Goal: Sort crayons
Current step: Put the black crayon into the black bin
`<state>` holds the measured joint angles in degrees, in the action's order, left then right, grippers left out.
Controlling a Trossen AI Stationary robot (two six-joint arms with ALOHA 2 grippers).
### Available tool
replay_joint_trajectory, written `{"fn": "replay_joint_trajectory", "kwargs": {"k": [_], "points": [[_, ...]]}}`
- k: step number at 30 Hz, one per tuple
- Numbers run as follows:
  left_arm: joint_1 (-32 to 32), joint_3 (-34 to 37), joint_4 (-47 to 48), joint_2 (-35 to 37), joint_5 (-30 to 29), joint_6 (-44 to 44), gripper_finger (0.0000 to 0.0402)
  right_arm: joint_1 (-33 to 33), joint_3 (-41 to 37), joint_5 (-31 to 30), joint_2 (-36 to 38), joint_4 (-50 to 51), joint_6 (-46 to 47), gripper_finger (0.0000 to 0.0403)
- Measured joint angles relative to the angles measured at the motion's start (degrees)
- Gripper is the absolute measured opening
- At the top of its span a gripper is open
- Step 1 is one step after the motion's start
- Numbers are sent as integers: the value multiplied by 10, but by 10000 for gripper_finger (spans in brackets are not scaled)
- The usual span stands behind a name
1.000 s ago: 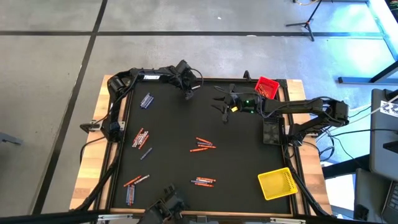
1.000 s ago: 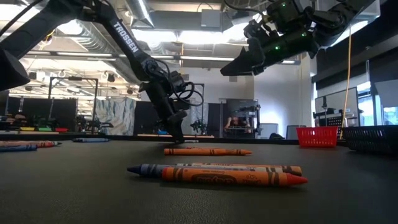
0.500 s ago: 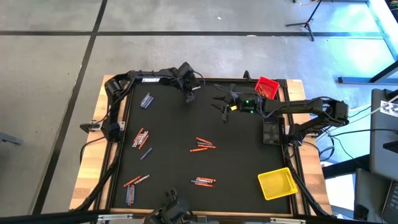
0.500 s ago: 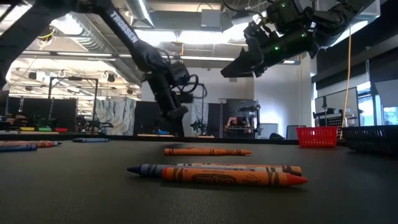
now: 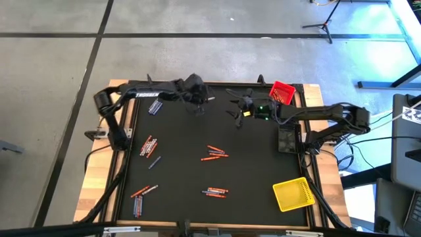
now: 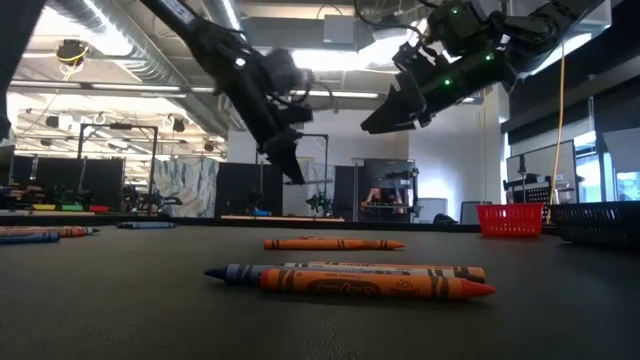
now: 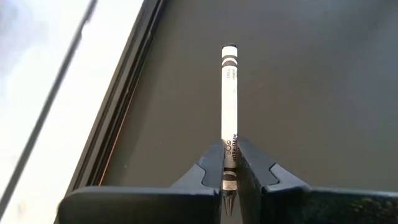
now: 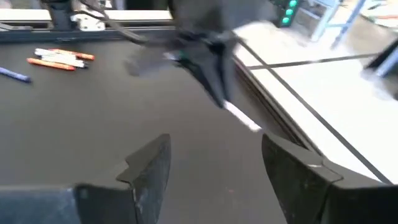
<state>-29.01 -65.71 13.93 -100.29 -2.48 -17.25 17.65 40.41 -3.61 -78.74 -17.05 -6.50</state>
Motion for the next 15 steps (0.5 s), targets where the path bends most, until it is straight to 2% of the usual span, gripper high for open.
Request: {"fn": "replay_joint_trajectory", "kwargs": {"k": [5, 8, 11, 15], "points": [[37, 118, -130, 92, 0, 2, 10, 0, 0, 3, 10, 0, -8, 250], [62, 186, -247, 141, 4, 8, 10, 0, 0, 32, 10, -10, -14, 250], [85, 247, -381, 164, 5, 28, 10, 0, 0, 66, 10, -15, -17, 250], [112, 296, -494, 169, 5, 33, 10, -1, 0, 117, 10, -33, -19, 250]]}}
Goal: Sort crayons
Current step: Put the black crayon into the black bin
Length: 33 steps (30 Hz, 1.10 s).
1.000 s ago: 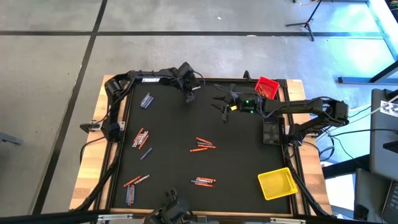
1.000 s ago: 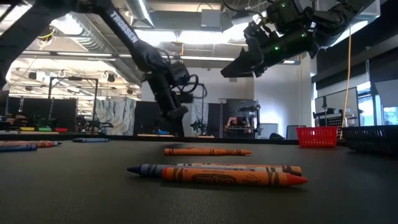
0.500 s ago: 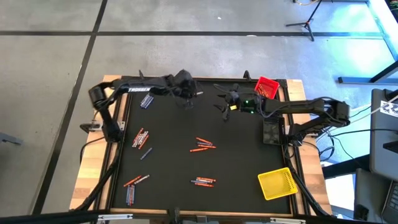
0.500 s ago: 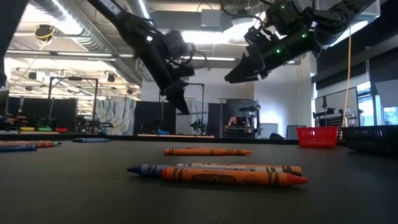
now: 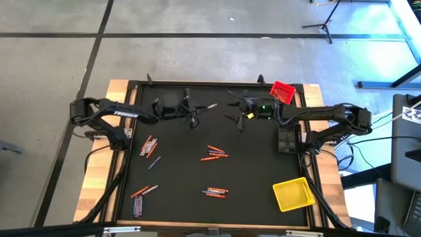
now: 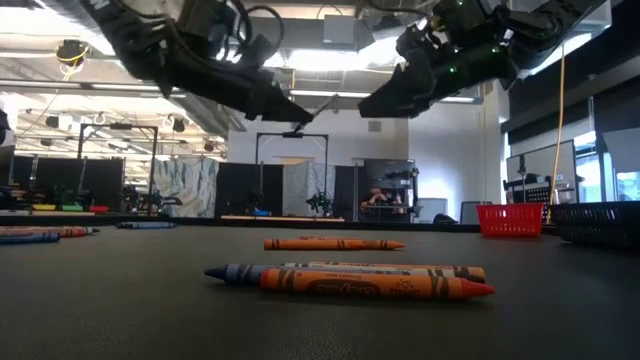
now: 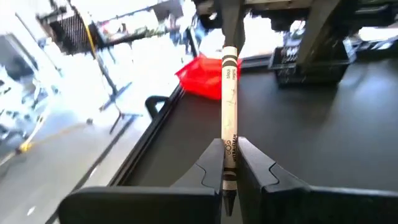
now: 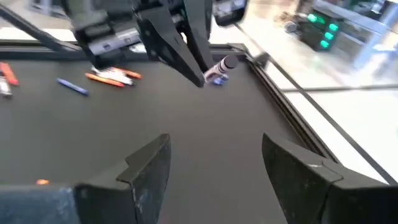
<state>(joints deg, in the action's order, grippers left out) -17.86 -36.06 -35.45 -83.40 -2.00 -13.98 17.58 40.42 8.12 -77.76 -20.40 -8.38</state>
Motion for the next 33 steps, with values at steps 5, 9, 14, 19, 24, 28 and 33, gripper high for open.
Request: {"fn": "replay_joint_trajectory", "kwargs": {"k": [5, 9, 14, 19, 24, 28, 33], "points": [[29, 34, -75, -9, 0, 1, 10, -24, 0, 30, -6, -19, -16, 250], [46, 36, -114, -9, 27, -7, 10, -47, 0, 26, -27, -79, -39, 250], [64, 36, -127, -9, 66, -33, 10, -57, 0, 25, -46, -136, -40, 250], [75, 36, -133, -9, 56, -31, 10, -74, 0, 45, -72, -206, -40, 250], [86, 36, -137, -9, 58, -31, 10, -87, 0, 44, -108, -304, -40, 247], [86, 36, -140, -9, 57, -31, 10, -86, 0, 44, -113, -323, -40, 205], [85, 36, -145, -9, 56, -31, 10, -86, 0, 44, -127, -332, -40, 88]]}}
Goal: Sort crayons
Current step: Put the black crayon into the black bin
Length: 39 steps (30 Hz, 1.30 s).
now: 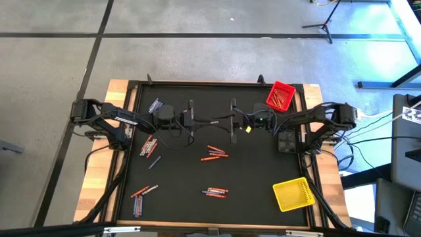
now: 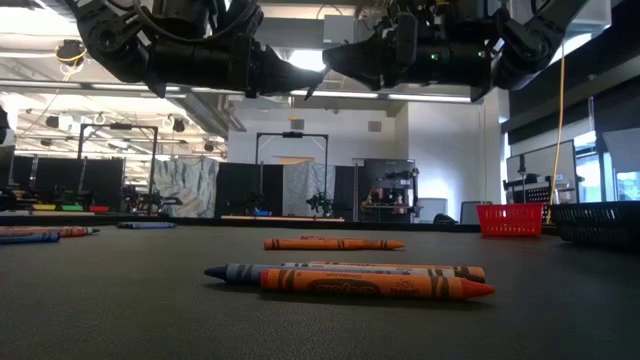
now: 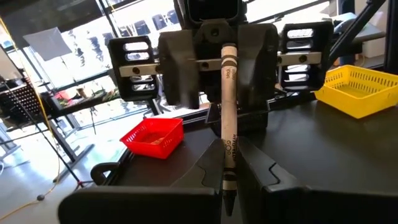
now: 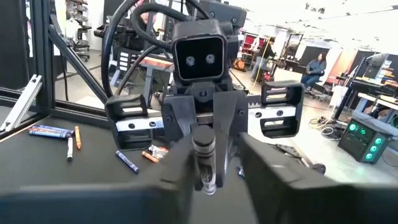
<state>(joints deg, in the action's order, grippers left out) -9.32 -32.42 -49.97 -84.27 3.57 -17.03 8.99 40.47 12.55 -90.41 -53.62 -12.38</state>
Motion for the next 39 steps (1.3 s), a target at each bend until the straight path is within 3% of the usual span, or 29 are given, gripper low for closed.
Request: {"fn": "replay_joint_trajectory", "kwargs": {"k": [2, 4, 9, 13, 20, 26, 35, 39], "points": [[0, 0, -1, 0, 0, 3, 10, 0, 0, 0, -2, -4, -1, 38], [0, 0, 0, 0, 0, 6, 10, 0, 0, 0, -2, -1, -1, 16], [0, 0, 2, 0, 0, 31, 10, 0, 0, 0, -2, 0, -1, 36], [0, 0, 2, 0, 0, 31, 10, 0, 0, 0, -2, 0, -8, 14], [0, 0, 3, 0, 0, 30, 7, 0, 0, 0, -2, 2, -10, 29], [0, 0, 3, 0, 0, 29, 4, 0, 0, 0, -2, 2, -14, 14], [0, 0, 3, 0, 1, 34, 24, 0, 0, -1, -2, 3, -14, 22], [0, 0, 5, 0, 1, 34, 8, 0, 0, -1, -2, 7, -14, 20]]}}
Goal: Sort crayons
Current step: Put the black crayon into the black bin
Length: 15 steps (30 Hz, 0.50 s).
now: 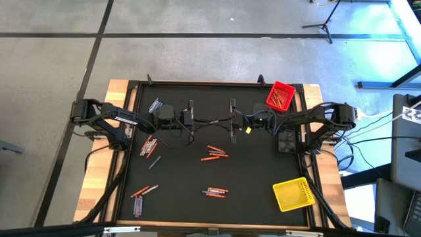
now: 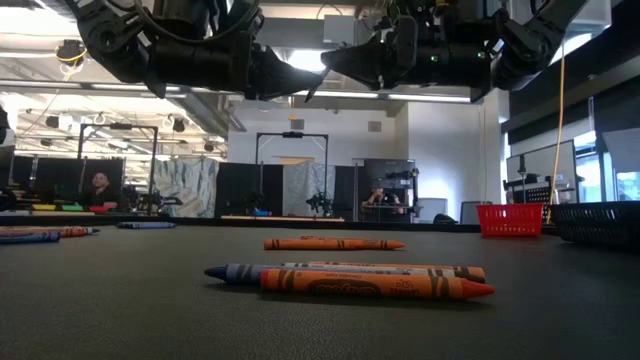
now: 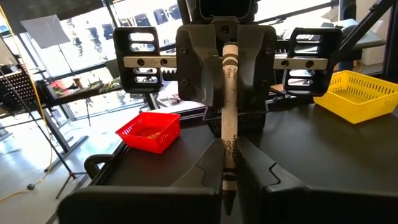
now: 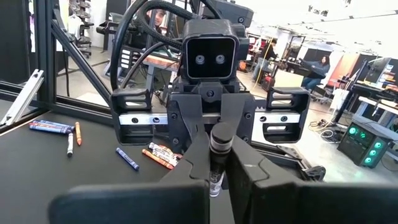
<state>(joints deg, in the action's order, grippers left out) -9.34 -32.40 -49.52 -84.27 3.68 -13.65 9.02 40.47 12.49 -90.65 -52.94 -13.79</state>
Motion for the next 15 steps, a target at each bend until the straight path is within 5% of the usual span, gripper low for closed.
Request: {"fn": "replay_joint_trajectory", "kwargs": {"k": [10, 15], "points": [[0, 0, -5, 0, -11, 0, 3, 0, 0, -23, 0, 25, 4, 140], [0, 0, -6, 0, -12, 0, 3, 0, 0, -2, 0, 4, 4, 168]]}}
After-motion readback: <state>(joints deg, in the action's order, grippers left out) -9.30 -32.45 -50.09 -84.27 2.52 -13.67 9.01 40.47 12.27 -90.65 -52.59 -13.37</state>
